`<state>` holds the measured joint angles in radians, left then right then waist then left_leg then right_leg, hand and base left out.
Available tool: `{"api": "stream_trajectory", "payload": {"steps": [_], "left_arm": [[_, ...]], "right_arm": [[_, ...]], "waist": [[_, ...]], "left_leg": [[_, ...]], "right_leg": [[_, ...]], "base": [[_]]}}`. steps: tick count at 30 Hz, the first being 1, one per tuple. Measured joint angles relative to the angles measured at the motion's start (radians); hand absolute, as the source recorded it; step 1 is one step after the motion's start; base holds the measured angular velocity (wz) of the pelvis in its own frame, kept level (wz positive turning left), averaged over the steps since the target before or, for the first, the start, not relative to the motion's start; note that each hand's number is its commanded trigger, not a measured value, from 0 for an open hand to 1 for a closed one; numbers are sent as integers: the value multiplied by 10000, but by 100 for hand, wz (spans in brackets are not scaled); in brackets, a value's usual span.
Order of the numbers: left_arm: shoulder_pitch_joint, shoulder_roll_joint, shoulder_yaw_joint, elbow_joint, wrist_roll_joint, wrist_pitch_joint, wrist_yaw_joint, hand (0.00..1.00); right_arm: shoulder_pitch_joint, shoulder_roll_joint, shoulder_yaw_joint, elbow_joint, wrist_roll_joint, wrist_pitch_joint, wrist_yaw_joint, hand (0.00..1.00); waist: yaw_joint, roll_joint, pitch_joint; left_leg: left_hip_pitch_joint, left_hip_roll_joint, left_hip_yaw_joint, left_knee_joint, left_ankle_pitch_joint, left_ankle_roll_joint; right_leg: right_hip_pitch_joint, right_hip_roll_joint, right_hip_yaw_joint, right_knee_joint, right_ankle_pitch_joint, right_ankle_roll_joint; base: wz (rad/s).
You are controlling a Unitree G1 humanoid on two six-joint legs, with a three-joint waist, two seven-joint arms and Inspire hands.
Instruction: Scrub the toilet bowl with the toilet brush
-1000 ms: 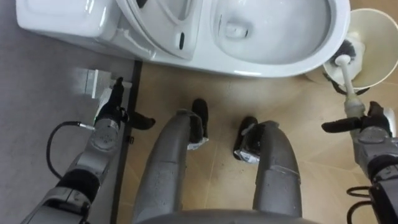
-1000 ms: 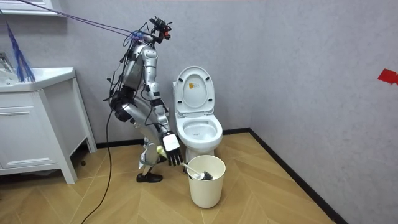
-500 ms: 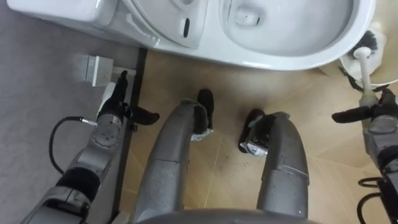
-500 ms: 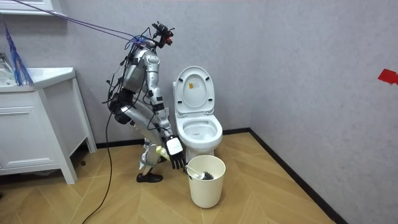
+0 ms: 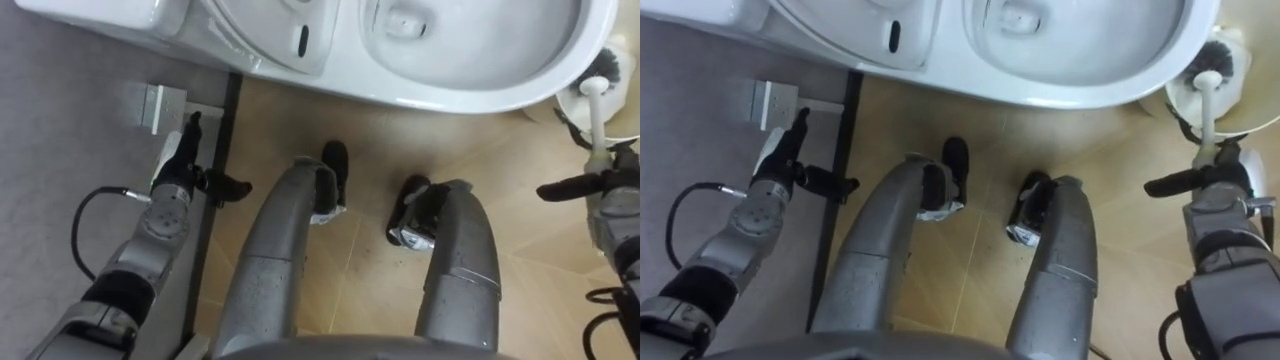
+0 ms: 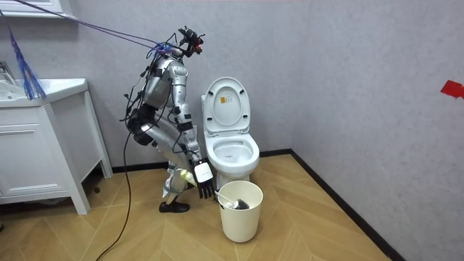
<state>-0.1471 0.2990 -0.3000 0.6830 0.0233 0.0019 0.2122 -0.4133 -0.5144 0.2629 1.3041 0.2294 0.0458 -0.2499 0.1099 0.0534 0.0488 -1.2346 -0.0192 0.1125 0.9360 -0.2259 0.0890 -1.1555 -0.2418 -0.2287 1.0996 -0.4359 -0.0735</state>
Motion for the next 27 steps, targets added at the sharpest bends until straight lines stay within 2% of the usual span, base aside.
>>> {"api": "stream_trajectory", "payload": {"steps": [7,9,18,19,22,24,25,27], "left_arm": [[137,2,8,-71,-1,71,0,0],[200,3,8,-76,-3,160,-11,0],[626,16,29,-274,-4,286,-68,0],[671,15,33,-286,-6,336,-68,0],[885,15,30,-446,-15,357,-74,0],[1086,15,48,-490,-116,355,-73,0],[1155,17,53,-479,-150,353,-72,0],[1235,14,41,-402,-323,347,-85,0]], "right_arm": [[16,9,103,583,382,247,585,100],[56,12,138,639,417,428,645,100],[411,89,212,939,525,648,722,100],[405,143,212,938,527,646,729,100],[517,235,214,939,715,652,822,100],[731,282,214,938,813,650,916,100],[835,319,216,939,996,653,948,100],[963,459,201,938,1354,664,1012,100]], "waist": [[2,-6,-3],[-7,-6,-3],[23,-16,-16],[51,-18,-18],[-3,-51,-28],[22,-53,-32],[0,-105,-67],[-15,-188,-71]], "left_leg": [[1,-100,-61,65,0,10],[1,-92,-63,140,-13,24],[620,-33,-97,-171,35,-23],[751,51,-94,-263,57,-5],[1283,47,-94,-670,146,9],[2025,77,-75,-1164,203,-18],[2377,60,-59,-1485,275,-21],[3018,62,-76,-2011,382,-47]], "right_leg": [[28,-49,4,80,-20,50],[39,-58,5,148,-30,59],[690,49,-84,-236,64,96],[850,127,-130,-427,161,71],[1382,192,-173,-856,279,106],[2140,345,-207,-1469,445,174],[2469,370,-214,-1768,520,213],[3099,491,-251,-2334,679,256]], "base": [[1],[0],[-1],[-16],[-6],[-10],[-6],[-5]]}}
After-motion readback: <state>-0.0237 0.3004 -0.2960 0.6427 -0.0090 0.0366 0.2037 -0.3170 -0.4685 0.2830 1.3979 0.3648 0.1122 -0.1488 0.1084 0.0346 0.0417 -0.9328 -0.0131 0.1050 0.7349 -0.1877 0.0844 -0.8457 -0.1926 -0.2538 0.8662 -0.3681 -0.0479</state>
